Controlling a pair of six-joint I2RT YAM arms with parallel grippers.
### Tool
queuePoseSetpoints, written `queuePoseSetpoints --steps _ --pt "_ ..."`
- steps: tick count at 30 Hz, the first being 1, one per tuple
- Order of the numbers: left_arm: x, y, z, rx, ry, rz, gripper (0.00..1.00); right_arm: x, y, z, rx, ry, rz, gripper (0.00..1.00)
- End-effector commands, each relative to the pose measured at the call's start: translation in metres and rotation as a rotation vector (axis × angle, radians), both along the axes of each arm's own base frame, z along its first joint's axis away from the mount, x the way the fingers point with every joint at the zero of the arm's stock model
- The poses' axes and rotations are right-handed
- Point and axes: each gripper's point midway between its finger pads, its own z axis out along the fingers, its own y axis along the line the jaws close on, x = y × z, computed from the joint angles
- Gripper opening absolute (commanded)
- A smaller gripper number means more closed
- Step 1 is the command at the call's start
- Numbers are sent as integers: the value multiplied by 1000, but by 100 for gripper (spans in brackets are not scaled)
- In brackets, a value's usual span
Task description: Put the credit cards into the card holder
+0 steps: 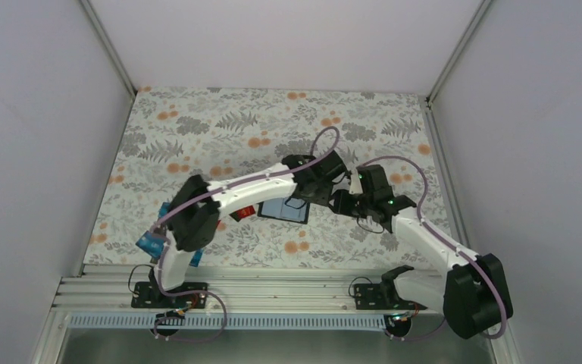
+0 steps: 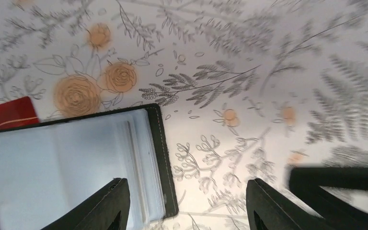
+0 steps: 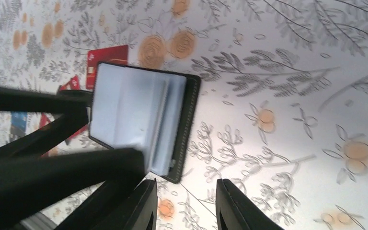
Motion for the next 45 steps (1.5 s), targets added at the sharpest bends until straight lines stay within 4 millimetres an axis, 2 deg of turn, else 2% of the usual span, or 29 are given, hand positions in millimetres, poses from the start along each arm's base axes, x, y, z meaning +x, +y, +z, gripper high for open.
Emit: queuePoseSetpoints --steps 1,5,8,11,15,24,26,33,39,45 --pt "11 13 49 -135 -83 7 62 18 18 20 46 -20 64 34" --pt "7 56 30 -132 -57 40 58 18 32 14 99 23 114 34" --pt "3 77 7 -133 -33 41 54 21 37 -1 87 76 140 35" --pt "3 89 -8 -131 -26 39 51 27 36 -19 49 120 131 35" --pt "6 95 -27 -113 -23 23 49 35 34 -38 9 158 109 33" --pt "9 83 -54 -91 -3 -47 46 50 32 -68 -56 211 85 27" --pt "7 82 -59 -88 8 -49 46 51 32 -80 -67 239 88 26" --pt "-9 61 -62 -124 38 -84 45 62 35 -85 -72 234 100 25" --pt "-21 39 -64 -179 88 -93 46 67 30 -84 -81 220 102 26" --pt "-27 18 -51 -226 97 -105 53 73 23 -81 -77 213 93 26"
